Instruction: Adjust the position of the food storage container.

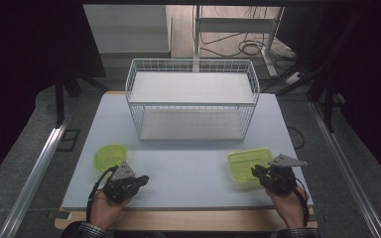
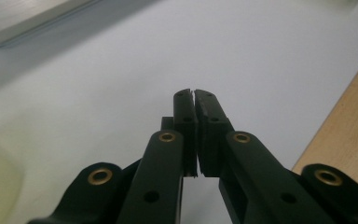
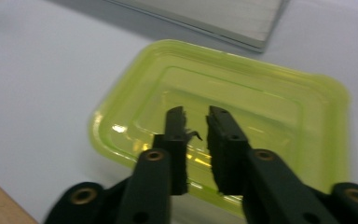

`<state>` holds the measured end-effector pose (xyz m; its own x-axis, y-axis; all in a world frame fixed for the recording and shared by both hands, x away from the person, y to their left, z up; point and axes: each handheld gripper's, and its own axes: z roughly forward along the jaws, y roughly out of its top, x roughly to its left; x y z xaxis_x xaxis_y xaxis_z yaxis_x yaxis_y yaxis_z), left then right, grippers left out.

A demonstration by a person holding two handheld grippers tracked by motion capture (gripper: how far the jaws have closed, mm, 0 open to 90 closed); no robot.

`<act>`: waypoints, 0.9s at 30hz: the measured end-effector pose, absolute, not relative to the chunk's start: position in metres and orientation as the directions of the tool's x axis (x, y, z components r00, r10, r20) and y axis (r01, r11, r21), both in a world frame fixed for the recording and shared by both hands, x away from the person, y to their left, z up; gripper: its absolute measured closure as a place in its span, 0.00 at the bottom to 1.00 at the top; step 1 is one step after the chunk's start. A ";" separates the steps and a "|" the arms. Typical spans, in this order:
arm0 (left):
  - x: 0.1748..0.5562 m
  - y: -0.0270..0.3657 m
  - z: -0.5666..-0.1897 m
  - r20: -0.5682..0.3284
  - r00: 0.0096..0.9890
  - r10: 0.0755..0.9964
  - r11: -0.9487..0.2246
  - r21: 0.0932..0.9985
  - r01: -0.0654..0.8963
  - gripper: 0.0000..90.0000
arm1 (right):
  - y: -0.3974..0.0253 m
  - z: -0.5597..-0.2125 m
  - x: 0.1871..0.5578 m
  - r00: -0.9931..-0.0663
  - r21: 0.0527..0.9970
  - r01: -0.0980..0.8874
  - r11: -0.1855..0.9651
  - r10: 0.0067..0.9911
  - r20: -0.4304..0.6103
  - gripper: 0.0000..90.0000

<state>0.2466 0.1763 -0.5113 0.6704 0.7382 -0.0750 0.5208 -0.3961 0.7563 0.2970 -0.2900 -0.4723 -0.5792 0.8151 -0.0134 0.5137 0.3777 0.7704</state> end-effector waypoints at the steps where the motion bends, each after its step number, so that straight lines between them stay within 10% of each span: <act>1: 0.246 0.174 -0.512 -0.070 0.677 0.733 -0.404 0.756 0.516 0.98 | -0.293 -0.471 0.298 -0.566 0.769 0.516 0.377 0.824 -0.024 0.94; 13: 0.245 0.163 -0.514 -0.054 0.705 0.707 -0.441 0.746 0.499 0.99 | -0.342 -0.468 0.329 -0.404 0.771 0.561 0.303 0.912 -0.064 0.99; 27: 0.244 0.162 -0.516 -0.051 0.716 0.697 -0.454 0.741 0.495 0.99 | -0.340 -0.481 0.343 -0.430 0.731 0.601 0.323 0.902 -0.045 0.99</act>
<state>0.2443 0.1617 -0.5156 0.7157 0.6965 -0.0515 0.4950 -0.4538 0.7410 0.3435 -0.3401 -0.4805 -0.4300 0.9017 -0.0451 0.6013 0.3233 0.7307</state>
